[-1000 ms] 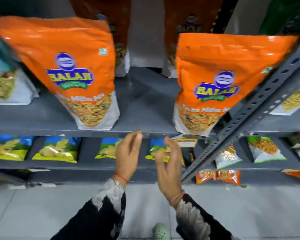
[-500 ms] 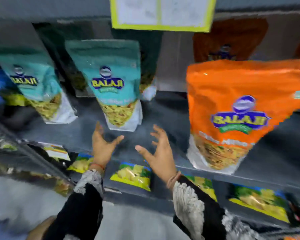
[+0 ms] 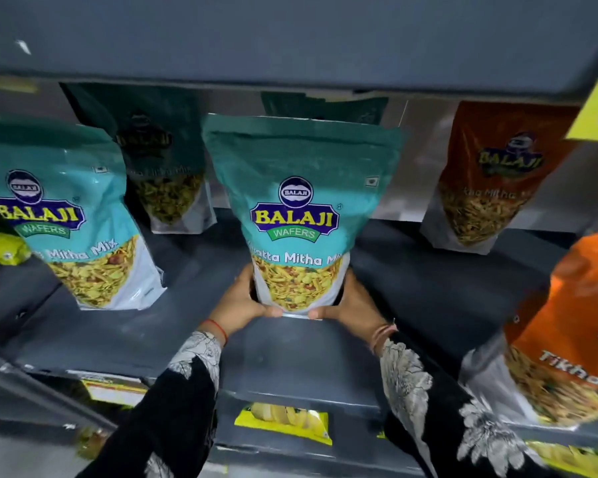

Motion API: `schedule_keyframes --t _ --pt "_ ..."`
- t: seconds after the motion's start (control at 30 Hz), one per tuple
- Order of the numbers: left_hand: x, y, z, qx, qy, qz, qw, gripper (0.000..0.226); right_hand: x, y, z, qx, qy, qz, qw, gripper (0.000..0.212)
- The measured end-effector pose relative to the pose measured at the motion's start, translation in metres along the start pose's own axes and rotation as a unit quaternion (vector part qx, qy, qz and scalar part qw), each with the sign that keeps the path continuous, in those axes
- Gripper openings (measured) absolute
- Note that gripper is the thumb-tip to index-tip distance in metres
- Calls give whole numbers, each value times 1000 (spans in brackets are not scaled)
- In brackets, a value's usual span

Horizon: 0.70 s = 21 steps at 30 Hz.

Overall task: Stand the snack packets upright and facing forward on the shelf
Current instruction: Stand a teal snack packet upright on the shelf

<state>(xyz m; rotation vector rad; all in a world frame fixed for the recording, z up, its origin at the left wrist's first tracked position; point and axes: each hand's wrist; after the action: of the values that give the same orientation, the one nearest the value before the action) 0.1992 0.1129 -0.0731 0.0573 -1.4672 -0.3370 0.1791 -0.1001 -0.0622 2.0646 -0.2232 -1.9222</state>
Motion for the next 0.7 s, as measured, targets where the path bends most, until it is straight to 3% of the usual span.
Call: schedule_keyframes --t 0.23,0.4,0.7 --pt "0 -1 47 -2 9 -83 997 95 -7 -7 53 21 -21 29 999 88" --pt "-7 -5 100 34 2 -141 989 79 -10 -15 101 -6 -52 72 996 88" --pt "-3 -7 122 18 15 -101 995 92 -15 -16 114 -22 -33 83 996 91"
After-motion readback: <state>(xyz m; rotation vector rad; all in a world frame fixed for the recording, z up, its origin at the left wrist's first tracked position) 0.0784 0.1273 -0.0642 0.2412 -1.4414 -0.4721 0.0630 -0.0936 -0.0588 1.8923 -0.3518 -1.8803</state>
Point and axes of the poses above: each hand's wrist, its own z-axis away from the middle knuckle, its own y-axis out of the back of the hand, x = y × z, and after that the axes turned 1 degree about x, right-handed
